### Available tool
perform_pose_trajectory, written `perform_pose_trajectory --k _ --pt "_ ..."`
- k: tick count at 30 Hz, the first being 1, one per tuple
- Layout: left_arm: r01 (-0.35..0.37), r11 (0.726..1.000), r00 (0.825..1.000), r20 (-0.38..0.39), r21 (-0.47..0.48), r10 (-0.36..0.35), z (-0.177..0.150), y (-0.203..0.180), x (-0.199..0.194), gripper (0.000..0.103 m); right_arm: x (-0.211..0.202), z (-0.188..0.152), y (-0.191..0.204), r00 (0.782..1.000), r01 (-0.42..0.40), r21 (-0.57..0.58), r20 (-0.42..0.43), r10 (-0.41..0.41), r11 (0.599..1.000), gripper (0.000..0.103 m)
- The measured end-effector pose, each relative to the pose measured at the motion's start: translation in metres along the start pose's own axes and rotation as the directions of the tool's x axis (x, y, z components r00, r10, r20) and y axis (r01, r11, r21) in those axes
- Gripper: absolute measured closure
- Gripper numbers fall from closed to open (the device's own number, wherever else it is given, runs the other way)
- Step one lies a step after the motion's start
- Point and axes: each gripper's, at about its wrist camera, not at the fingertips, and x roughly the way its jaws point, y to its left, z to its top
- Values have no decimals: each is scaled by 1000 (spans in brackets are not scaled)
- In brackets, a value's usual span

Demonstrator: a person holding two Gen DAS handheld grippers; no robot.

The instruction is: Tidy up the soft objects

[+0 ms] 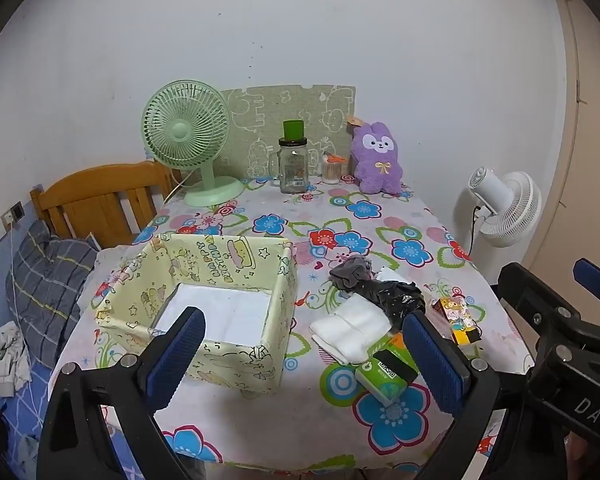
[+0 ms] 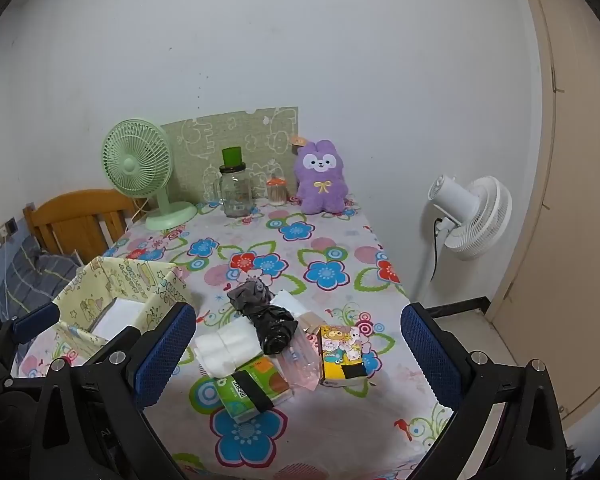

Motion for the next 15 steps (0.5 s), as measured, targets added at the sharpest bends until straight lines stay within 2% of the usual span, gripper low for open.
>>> perform_pose_trajectory --k 15 --pt "0 1000 1000 -1 -1 0 -1 1 -1 3 -2 -1 3 1000 5 0 3 -5 1000 0"
